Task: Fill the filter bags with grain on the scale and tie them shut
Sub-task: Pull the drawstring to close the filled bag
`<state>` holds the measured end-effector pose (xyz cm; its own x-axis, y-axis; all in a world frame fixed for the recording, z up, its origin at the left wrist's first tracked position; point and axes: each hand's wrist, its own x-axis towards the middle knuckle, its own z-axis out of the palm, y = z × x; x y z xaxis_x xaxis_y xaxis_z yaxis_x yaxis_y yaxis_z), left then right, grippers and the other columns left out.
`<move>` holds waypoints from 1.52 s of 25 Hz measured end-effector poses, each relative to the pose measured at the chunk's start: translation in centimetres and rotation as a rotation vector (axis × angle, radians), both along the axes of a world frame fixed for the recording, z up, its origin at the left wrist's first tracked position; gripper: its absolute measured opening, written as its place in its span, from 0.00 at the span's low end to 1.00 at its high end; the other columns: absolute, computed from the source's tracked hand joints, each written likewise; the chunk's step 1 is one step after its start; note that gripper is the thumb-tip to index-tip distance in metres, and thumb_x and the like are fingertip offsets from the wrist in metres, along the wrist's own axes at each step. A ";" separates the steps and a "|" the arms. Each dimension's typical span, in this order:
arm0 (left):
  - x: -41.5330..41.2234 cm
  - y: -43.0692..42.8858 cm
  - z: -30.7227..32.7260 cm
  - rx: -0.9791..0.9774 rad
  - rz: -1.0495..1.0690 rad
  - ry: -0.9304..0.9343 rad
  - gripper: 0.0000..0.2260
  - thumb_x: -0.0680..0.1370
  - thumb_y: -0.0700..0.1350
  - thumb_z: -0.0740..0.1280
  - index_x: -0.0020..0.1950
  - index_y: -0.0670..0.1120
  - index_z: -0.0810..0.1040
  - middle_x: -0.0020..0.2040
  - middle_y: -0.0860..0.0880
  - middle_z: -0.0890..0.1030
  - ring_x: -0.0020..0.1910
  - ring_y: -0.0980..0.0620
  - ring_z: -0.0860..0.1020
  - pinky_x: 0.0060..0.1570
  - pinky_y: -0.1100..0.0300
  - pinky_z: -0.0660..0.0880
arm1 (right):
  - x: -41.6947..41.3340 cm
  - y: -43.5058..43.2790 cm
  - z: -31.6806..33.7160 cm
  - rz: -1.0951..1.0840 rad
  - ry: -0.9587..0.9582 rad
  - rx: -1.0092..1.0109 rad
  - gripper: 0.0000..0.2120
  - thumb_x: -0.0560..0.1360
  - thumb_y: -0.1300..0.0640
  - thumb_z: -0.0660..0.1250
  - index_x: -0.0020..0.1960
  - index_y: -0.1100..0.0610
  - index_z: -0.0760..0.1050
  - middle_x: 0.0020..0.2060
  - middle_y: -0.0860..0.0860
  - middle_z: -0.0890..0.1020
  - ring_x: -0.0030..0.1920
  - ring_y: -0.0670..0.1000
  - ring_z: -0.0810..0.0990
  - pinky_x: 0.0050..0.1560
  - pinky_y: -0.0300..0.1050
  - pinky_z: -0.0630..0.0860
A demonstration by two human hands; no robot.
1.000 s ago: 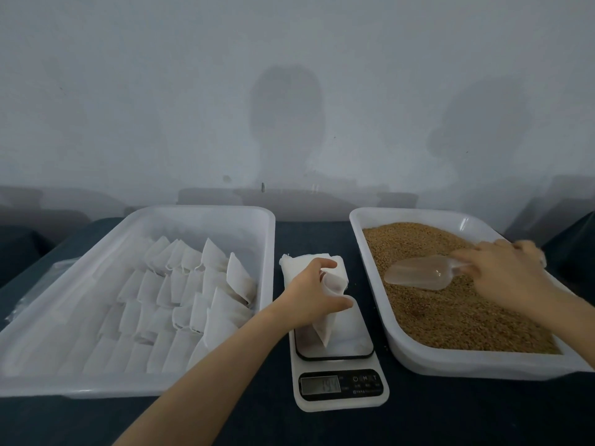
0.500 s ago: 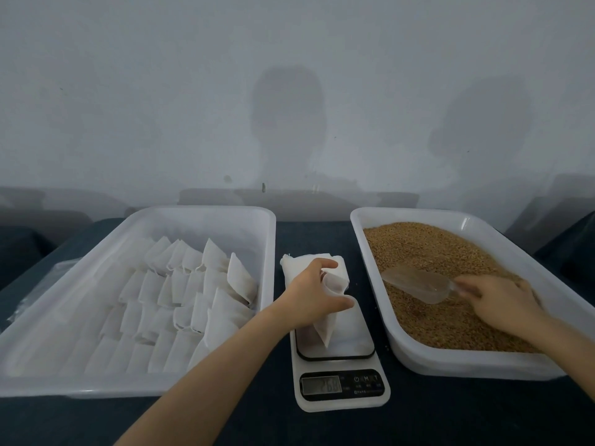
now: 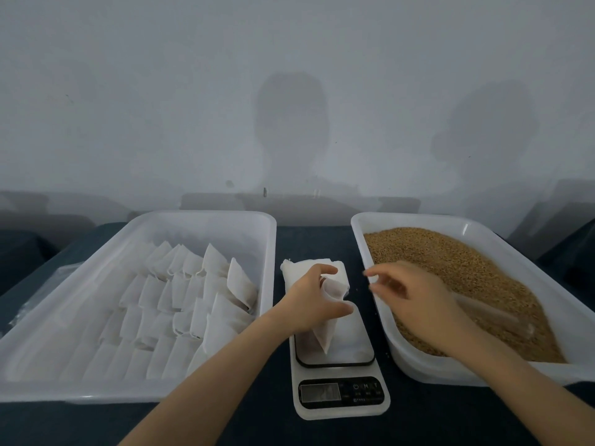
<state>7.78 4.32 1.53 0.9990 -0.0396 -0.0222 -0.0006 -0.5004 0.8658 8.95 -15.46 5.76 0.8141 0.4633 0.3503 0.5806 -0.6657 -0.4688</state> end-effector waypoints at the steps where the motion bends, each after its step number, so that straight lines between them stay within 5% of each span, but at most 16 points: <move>1: 0.0 0.0 0.0 0.000 0.002 -0.008 0.32 0.71 0.52 0.74 0.70 0.56 0.62 0.57 0.56 0.72 0.52 0.55 0.75 0.45 0.69 0.71 | -0.4 1.2 -0.1 0.043 0.040 0.012 0.10 0.76 0.51 0.65 0.56 0.42 0.75 0.41 0.39 0.78 0.41 0.38 0.76 0.40 0.29 0.72; 6: -0.1 0.2 0.2 0.040 -0.040 -0.030 0.34 0.71 0.50 0.75 0.71 0.52 0.61 0.65 0.50 0.72 0.58 0.55 0.74 0.50 0.70 0.69 | -0.2 3.9 -1.6 0.108 0.182 -0.046 0.09 0.77 0.48 0.63 0.55 0.45 0.78 0.44 0.44 0.82 0.43 0.41 0.79 0.47 0.37 0.77; 12: -0.8 1.6 1.6 -0.018 -0.087 0.091 0.34 0.71 0.48 0.76 0.72 0.54 0.61 0.60 0.53 0.71 0.57 0.54 0.74 0.53 0.67 0.71 | 0.5 4.0 -2.1 0.091 0.159 0.033 0.04 0.75 0.52 0.67 0.46 0.50 0.81 0.38 0.41 0.79 0.41 0.38 0.77 0.44 0.31 0.72; 17: -0.9 3.3 2.1 0.059 -0.012 0.000 0.17 0.74 0.45 0.73 0.62 0.53 0.75 0.53 0.54 0.78 0.54 0.56 0.76 0.59 0.60 0.73 | 0.7 3.7 -1.9 0.127 0.083 0.174 0.03 0.75 0.58 0.68 0.46 0.52 0.80 0.38 0.41 0.80 0.43 0.37 0.77 0.44 0.29 0.72; 20: -0.8 3.2 2.0 0.122 0.055 -0.128 0.05 0.75 0.44 0.71 0.45 0.54 0.78 0.43 0.57 0.79 0.44 0.58 0.78 0.45 0.70 0.74 | 0.8 3.5 -2.3 0.114 0.018 0.257 0.06 0.74 0.61 0.69 0.47 0.50 0.79 0.38 0.40 0.80 0.43 0.37 0.78 0.44 0.27 0.71; 22: -0.8 3.4 2.1 0.076 0.131 -0.197 0.08 0.75 0.43 0.72 0.39 0.54 0.77 0.39 0.57 0.79 0.39 0.60 0.77 0.37 0.75 0.72 | 0.8 3.5 -2.4 0.083 -0.003 0.338 0.10 0.74 0.61 0.69 0.49 0.46 0.77 0.38 0.39 0.80 0.43 0.38 0.78 0.43 0.26 0.71; 25: -0.9 3.4 2.1 0.030 0.157 -0.221 0.08 0.76 0.43 0.71 0.38 0.54 0.77 0.41 0.54 0.81 0.41 0.56 0.80 0.42 0.69 0.76 | 1.2 3.4 -2.6 0.067 -0.032 0.362 0.10 0.74 0.61 0.69 0.52 0.49 0.78 0.38 0.36 0.79 0.43 0.36 0.78 0.43 0.23 0.69; 30: -0.8 3.2 1.8 0.320 0.072 -0.146 0.05 0.76 0.47 0.70 0.43 0.51 0.76 0.39 0.55 0.79 0.40 0.59 0.77 0.39 0.72 0.68 | 1.8 3.0 -3.6 0.058 0.128 0.227 0.08 0.75 0.58 0.68 0.53 0.48 0.78 0.39 0.38 0.80 0.46 0.33 0.76 0.44 0.22 0.69; 33: -0.9 3.2 1.8 0.269 0.091 -0.168 0.04 0.77 0.49 0.69 0.44 0.51 0.77 0.37 0.57 0.78 0.37 0.61 0.76 0.36 0.74 0.68 | 2.0 3.0 -3.8 0.051 0.135 0.241 0.08 0.75 0.57 0.68 0.53 0.48 0.79 0.40 0.38 0.79 0.46 0.32 0.76 0.45 0.22 0.69; 38: -0.9 2.8 1.9 0.179 0.166 -0.201 0.18 0.83 0.53 0.56 0.43 0.46 0.79 0.37 0.50 0.81 0.39 0.53 0.80 0.46 0.62 0.77 | 1.7 3.0 -3.7 0.050 0.121 0.269 0.07 0.76 0.59 0.66 0.52 0.51 0.80 0.40 0.34 0.78 0.45 0.31 0.76 0.45 0.22 0.69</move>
